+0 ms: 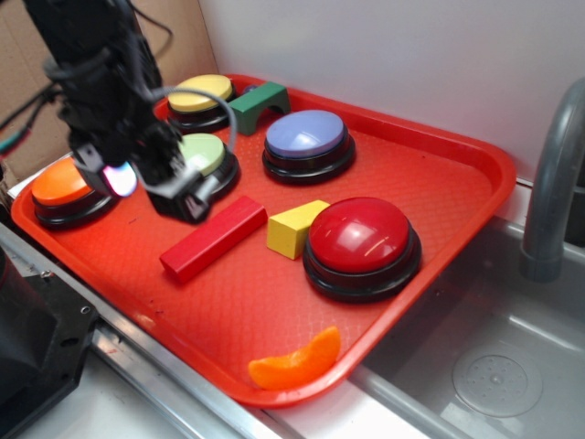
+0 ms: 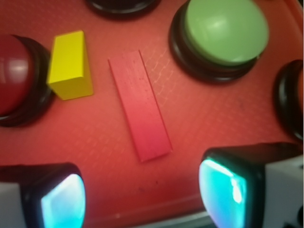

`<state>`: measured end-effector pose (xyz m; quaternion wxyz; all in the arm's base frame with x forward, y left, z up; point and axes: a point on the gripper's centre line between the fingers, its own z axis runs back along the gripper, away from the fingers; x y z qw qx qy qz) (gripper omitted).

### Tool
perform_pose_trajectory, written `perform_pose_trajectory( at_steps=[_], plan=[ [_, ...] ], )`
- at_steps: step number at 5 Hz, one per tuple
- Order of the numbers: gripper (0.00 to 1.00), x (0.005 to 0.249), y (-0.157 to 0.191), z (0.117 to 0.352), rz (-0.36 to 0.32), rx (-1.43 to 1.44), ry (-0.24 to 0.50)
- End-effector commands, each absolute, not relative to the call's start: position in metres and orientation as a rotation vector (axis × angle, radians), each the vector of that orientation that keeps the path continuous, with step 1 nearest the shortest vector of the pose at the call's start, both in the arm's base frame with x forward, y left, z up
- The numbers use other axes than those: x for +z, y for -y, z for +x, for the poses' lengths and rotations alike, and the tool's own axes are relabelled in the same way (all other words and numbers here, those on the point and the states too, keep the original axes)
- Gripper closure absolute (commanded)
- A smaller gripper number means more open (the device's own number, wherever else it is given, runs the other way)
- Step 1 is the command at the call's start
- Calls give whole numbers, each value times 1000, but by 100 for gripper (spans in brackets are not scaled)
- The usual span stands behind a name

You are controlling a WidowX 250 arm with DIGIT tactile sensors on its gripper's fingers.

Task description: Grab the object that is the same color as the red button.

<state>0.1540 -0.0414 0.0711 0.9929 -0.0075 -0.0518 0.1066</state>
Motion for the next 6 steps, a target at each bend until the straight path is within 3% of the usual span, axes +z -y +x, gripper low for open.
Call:
perform_pose_trajectory(
  at_steps=[1, 2, 3, 4, 5, 6],
  plan=[
    [0, 31, 37, 176, -30, 241, 120],
    [0, 18, 35, 179, 12, 230, 115],
    [0, 8, 35, 179, -88, 218, 86],
    [6, 4, 38, 176, -93, 217, 84],
    [100, 3, 41, 174, -75, 207, 88],
    [100, 5, 42, 173, -66, 223, 93]
  ],
)
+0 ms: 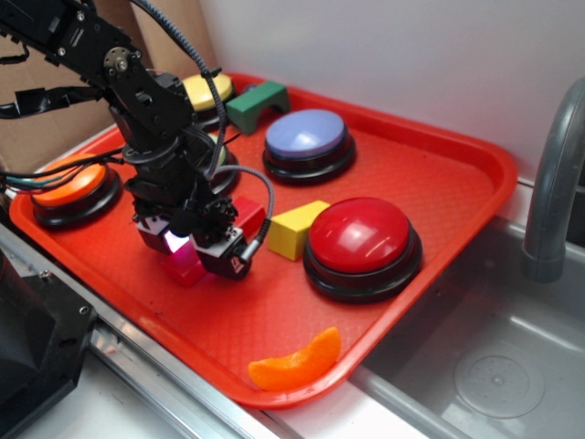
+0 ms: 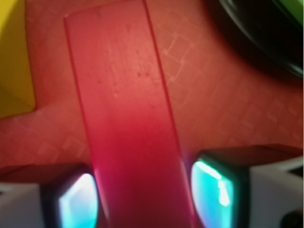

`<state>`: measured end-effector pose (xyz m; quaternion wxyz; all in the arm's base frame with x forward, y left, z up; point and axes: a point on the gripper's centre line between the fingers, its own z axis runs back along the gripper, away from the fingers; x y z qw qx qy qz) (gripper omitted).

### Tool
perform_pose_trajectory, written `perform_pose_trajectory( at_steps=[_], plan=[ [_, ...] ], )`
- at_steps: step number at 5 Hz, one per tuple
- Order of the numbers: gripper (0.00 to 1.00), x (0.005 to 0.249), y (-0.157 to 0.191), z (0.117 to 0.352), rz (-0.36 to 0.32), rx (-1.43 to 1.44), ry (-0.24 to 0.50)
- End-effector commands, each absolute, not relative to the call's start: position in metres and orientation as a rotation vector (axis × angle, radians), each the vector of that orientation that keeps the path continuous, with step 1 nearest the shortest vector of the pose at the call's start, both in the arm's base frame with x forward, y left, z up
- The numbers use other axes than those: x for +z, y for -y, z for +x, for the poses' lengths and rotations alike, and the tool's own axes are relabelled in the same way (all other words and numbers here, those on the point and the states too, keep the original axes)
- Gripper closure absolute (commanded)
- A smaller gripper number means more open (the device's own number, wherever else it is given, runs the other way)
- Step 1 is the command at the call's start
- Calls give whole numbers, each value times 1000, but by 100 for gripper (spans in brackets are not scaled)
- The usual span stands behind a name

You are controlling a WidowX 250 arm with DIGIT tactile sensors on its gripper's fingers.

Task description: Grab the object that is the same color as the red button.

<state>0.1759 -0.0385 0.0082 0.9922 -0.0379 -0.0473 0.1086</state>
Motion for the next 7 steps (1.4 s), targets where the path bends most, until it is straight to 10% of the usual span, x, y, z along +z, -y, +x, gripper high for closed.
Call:
perform_pose_trajectory(
  at_steps=[1, 4, 7],
  plan=[
    [100, 22, 42, 178, -100, 251, 86],
    [100, 166, 37, 187, -150, 353, 159],
    [100, 179, 19, 180, -108, 360, 183]
  ],
)
